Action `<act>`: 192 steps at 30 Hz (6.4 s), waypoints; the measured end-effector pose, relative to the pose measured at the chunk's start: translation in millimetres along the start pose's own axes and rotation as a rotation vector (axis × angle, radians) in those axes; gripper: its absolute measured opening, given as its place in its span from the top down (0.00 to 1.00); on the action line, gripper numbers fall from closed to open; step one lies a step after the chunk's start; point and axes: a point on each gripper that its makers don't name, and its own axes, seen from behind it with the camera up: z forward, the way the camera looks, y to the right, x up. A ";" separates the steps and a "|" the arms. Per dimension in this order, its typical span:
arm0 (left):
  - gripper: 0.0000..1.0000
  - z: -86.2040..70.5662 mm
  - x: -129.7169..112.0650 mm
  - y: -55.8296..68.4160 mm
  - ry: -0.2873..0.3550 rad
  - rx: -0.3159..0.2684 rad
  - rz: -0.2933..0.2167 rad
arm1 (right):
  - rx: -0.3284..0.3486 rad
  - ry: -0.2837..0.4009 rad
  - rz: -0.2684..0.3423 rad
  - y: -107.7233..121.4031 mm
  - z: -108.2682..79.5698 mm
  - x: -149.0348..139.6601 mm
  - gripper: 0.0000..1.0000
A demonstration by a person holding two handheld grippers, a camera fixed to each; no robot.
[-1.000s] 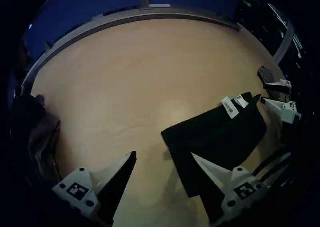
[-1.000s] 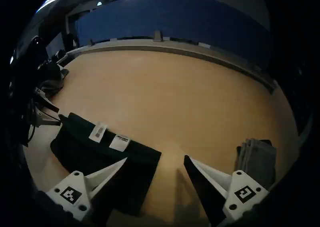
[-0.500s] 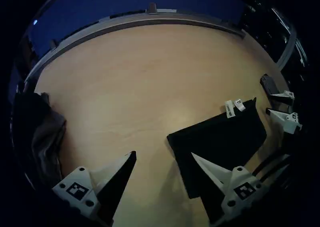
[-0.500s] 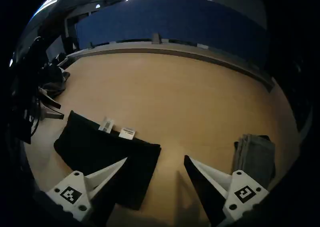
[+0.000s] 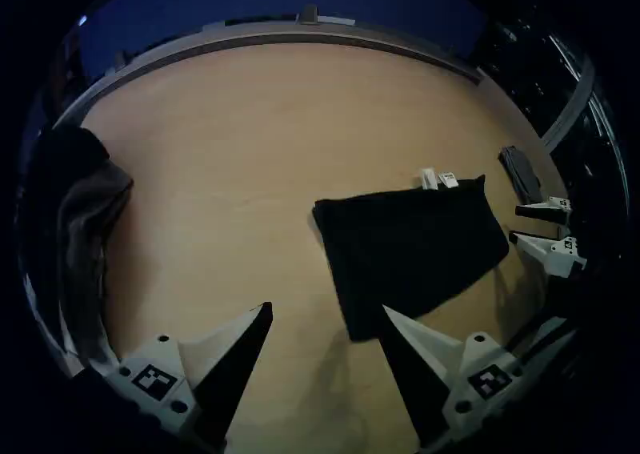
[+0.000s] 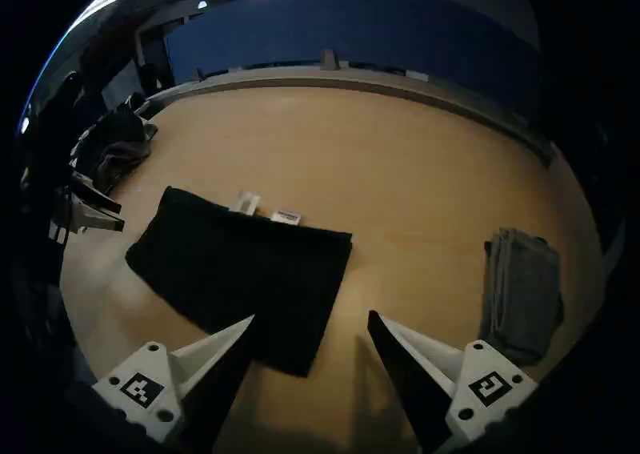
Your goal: Fold towel
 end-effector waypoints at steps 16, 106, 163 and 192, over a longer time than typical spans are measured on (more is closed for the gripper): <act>0.08 -15.2 -64.7 17.9 -0.027 -0.029 -0.089 | 0.031 -0.075 -0.028 -7.7 3.1 -37.8 0.24; 0.08 -69.3 -99.3 -17.4 0.017 0.001 -0.203 | 0.373 0.041 -0.426 -216.4 17.3 91.7 0.97; 0.08 -60.5 -96.8 -5.6 0.014 -0.005 -0.208 | 0.310 -0.020 -0.282 -171.3 32.9 23.4 0.16; 0.08 -64.7 -95.2 -4.9 0.024 -0.008 -0.212 | 0.262 -0.086 -0.236 -165.0 50.3 -6.7 0.81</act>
